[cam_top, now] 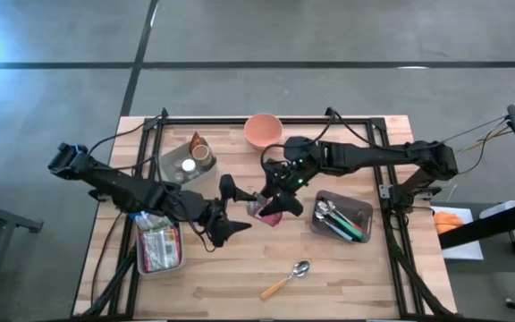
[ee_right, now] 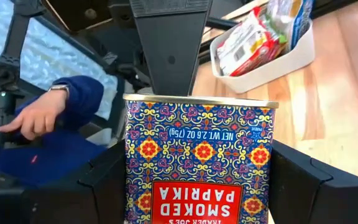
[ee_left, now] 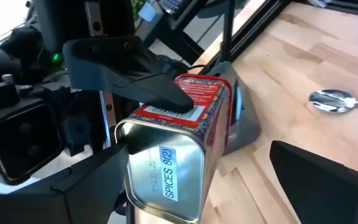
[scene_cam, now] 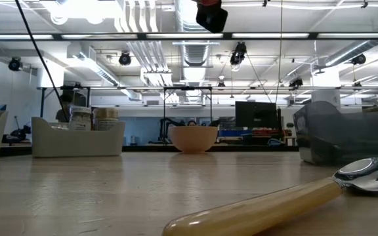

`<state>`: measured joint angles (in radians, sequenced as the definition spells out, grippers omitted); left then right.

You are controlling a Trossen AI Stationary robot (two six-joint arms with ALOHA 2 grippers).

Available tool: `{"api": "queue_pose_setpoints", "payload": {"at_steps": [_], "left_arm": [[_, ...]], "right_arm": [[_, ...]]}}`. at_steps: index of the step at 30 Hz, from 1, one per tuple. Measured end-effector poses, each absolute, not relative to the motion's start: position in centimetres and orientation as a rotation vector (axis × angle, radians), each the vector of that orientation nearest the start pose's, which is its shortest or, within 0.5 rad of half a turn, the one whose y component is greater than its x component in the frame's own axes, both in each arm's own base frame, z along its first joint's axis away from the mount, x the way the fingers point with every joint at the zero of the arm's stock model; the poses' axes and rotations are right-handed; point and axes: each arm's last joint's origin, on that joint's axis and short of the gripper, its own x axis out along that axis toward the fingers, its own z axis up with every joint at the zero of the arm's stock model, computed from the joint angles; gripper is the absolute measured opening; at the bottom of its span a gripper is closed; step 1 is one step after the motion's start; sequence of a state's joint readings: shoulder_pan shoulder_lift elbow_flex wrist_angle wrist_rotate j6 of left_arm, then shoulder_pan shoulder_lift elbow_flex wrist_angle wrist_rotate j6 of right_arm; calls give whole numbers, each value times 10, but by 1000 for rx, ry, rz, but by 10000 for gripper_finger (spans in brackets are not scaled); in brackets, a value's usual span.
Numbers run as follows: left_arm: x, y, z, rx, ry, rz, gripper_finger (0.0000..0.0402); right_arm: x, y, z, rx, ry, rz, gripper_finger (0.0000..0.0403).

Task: Pick & Place Food Item
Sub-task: Put the red seasoning can into the top gray bin

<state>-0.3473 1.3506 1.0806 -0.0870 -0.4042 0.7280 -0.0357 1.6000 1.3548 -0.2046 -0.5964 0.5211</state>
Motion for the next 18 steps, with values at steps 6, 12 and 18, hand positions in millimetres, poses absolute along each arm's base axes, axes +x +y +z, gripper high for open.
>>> {"api": "queue_pose_setpoints", "payload": {"at_steps": [6, 12, 18], "left_arm": [[289, -94, 322, 845, 317, -87, 397], [289, -94, 325, 843, 299, -72, 397], [287, -93, 327, 846, 297, -64, 397]], "right_arm": [[365, 5, 324, 667, 587, 464, 275], [364, 11, 326, 669, 586, 481, 275], [363, 20, 327, 678, 593, 486, 275]]}}
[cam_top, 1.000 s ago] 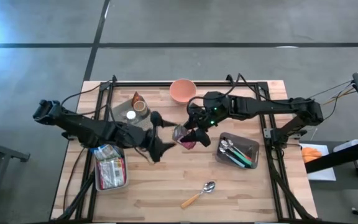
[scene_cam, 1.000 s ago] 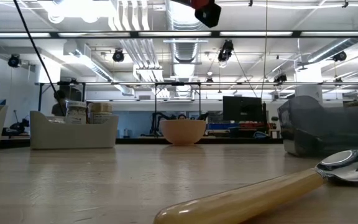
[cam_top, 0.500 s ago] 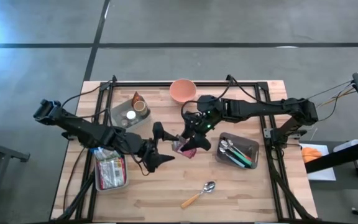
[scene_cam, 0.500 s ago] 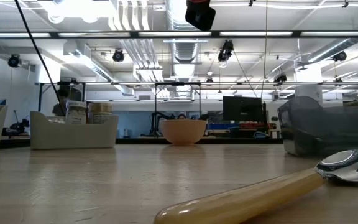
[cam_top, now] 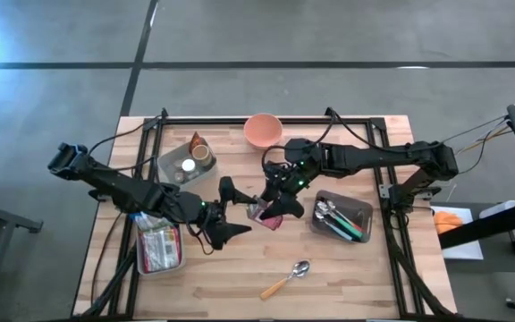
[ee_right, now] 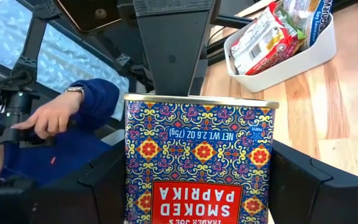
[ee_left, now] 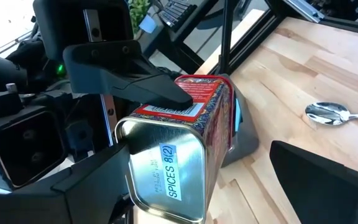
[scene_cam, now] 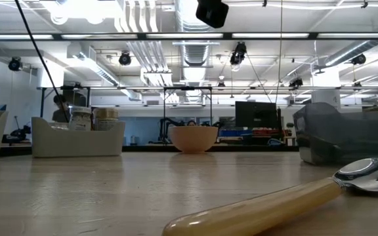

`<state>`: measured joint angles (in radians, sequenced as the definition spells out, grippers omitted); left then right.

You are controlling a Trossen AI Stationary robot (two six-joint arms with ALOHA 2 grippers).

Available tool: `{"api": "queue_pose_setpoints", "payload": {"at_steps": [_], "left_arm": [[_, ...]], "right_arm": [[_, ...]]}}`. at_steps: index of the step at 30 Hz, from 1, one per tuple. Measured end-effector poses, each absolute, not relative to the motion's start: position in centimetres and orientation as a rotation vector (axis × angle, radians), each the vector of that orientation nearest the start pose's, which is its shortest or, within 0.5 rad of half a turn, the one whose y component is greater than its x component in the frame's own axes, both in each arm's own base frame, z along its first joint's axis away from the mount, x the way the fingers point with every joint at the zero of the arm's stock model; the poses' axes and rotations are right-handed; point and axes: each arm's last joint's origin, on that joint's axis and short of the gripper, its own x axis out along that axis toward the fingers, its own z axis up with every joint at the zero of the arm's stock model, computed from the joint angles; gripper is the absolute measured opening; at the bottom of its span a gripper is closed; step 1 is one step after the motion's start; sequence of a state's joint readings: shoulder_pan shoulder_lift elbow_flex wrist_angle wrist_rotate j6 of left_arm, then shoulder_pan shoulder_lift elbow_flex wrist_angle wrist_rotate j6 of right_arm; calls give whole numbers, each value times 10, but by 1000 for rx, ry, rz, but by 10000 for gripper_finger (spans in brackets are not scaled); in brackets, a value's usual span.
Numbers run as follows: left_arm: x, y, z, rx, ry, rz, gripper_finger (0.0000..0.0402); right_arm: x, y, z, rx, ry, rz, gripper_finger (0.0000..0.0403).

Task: Pick & Place Food Item
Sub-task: Put the red seasoning can into the top gray bin

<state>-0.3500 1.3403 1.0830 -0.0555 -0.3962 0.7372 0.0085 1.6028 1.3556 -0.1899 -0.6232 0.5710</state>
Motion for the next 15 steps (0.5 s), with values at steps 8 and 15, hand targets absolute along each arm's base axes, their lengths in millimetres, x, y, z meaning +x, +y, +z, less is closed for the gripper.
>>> {"api": "queue_pose_setpoints", "payload": {"at_steps": [8, 15], "left_arm": [[279, -88, 340, 796, 280, 8, 397], [272, -85, 356, 665, 299, 50, 397]], "right_arm": [[361, 30, 326, 695, 617, 490, 275], [357, 33, 331, 706, 622, 516, 275]]}}
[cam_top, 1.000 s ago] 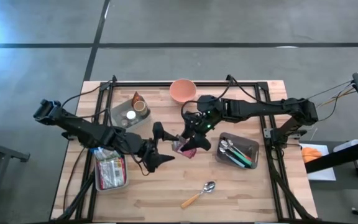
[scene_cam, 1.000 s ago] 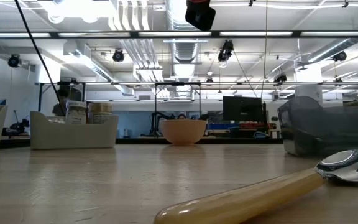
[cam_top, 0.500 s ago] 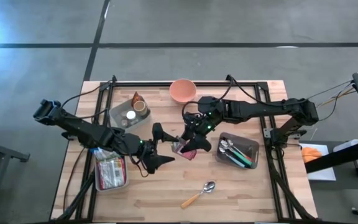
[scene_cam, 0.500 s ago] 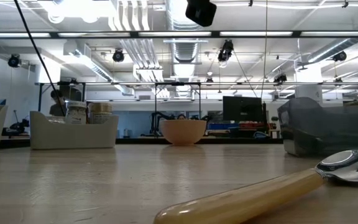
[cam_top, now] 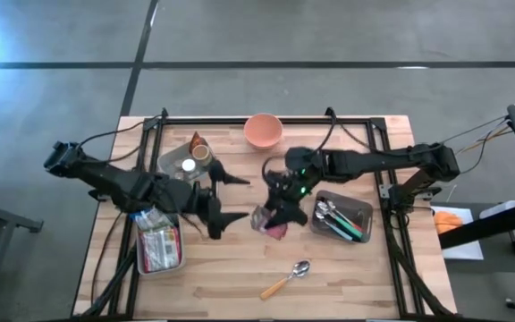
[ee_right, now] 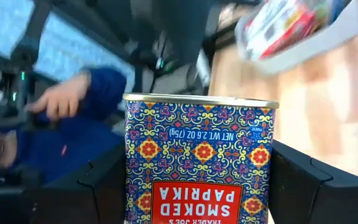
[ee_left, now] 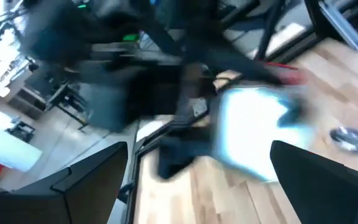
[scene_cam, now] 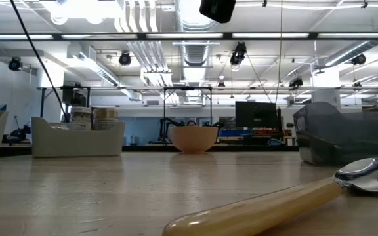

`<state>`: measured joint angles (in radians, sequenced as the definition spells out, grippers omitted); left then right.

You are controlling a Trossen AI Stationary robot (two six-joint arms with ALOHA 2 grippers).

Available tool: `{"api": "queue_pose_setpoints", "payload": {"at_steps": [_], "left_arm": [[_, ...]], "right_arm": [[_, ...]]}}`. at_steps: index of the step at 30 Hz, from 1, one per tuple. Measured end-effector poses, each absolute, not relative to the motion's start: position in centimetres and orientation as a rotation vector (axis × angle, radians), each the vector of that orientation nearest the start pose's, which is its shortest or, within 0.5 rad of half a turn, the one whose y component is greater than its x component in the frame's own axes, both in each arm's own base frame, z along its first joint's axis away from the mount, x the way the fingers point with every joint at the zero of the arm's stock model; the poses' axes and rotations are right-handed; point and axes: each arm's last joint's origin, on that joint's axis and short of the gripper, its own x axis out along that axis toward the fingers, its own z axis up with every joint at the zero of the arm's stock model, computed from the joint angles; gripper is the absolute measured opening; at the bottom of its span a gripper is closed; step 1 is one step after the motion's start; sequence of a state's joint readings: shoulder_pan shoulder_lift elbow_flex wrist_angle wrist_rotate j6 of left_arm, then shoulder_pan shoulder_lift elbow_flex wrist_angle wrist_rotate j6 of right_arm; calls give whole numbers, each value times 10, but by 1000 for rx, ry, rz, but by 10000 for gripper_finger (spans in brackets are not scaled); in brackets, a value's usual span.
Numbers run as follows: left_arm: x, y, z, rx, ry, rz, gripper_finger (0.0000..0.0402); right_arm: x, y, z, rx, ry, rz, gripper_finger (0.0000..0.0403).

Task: Pick & Place Food Item
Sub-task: Put the red seasoning can into the top gray bin

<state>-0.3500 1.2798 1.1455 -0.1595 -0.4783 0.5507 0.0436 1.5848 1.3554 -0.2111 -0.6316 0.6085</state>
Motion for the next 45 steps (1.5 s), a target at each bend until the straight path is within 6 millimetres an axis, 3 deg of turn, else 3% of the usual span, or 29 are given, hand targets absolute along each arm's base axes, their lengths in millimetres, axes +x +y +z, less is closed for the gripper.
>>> {"api": "queue_pose_setpoints", "payload": {"at_steps": [12, 24, 45], "left_arm": [[279, -91, 346, 643, 318, -158, 397], [275, -94, 368, 554, 316, -247, 397], [300, -100, 352, 566, 280, -325, 397]], "right_arm": [[359, 35, 335, 691, 604, 531, 275], [359, 36, 337, 668, 587, 540, 275], [365, 37, 339, 651, 546, 566, 275]]}}
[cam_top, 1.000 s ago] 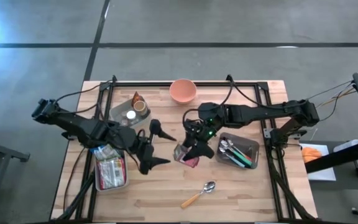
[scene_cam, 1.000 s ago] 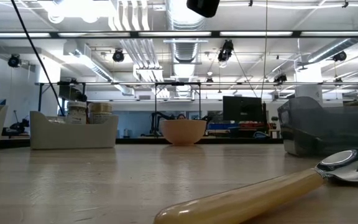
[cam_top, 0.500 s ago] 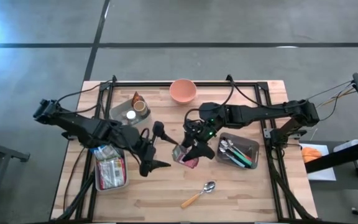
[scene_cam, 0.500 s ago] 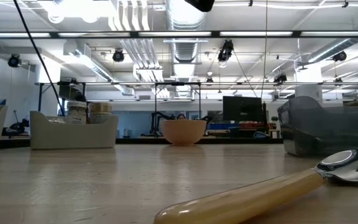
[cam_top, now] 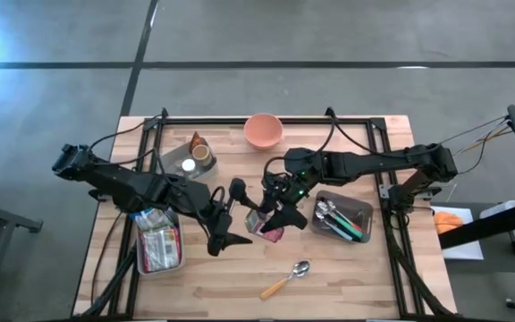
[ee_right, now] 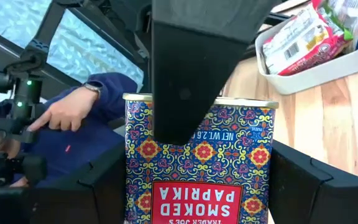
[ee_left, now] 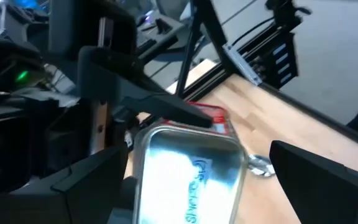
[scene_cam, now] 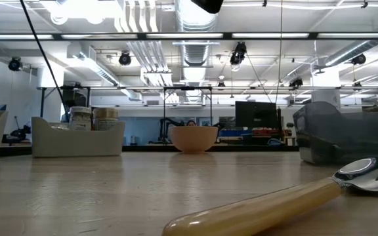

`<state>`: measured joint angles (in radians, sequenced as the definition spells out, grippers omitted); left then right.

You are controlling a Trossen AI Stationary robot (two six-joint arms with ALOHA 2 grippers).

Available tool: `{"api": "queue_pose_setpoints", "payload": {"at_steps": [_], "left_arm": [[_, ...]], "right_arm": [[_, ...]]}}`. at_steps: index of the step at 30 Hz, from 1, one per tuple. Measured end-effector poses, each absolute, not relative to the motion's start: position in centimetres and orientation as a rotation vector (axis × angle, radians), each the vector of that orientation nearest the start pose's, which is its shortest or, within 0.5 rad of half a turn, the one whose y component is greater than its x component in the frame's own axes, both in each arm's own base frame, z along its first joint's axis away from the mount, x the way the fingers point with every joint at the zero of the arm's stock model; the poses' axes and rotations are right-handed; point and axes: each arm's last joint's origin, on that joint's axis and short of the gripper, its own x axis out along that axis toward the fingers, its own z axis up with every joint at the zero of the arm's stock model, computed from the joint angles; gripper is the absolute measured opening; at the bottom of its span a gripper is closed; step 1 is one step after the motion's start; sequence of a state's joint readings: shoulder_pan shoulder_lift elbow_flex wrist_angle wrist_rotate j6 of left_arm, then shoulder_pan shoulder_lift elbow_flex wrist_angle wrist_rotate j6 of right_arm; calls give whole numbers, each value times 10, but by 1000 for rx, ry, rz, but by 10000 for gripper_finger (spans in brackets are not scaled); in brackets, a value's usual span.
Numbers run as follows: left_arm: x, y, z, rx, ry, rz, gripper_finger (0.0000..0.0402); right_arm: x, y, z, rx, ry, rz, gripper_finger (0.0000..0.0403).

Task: Pick & Place Food Item
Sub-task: Put the red seasoning can into the top gray bin

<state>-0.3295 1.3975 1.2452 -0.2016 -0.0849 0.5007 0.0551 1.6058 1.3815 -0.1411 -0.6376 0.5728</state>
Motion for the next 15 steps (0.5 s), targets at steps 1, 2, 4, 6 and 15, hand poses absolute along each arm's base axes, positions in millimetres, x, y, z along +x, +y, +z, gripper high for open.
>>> {"api": "queue_pose_setpoints", "payload": {"at_steps": [1, 2, 4, 6, 15], "left_arm": [[300, -100, 352, 562, 275, -342, 397], [300, -101, 353, 558, 268, -361, 397], [300, -102, 353, 553, 256, -379, 397], [300, -102, 353, 552, 247, -388, 397], [302, -103, 352, 582, 228, -403, 361]], "right_arm": [[365, 37, 339, 650, 545, 567, 275], [365, 37, 339, 649, 543, 568, 275], [365, 37, 340, 646, 539, 573, 275], [365, 38, 340, 645, 536, 576, 275], [366, 40, 344, 637, 502, 613, 275]]}}
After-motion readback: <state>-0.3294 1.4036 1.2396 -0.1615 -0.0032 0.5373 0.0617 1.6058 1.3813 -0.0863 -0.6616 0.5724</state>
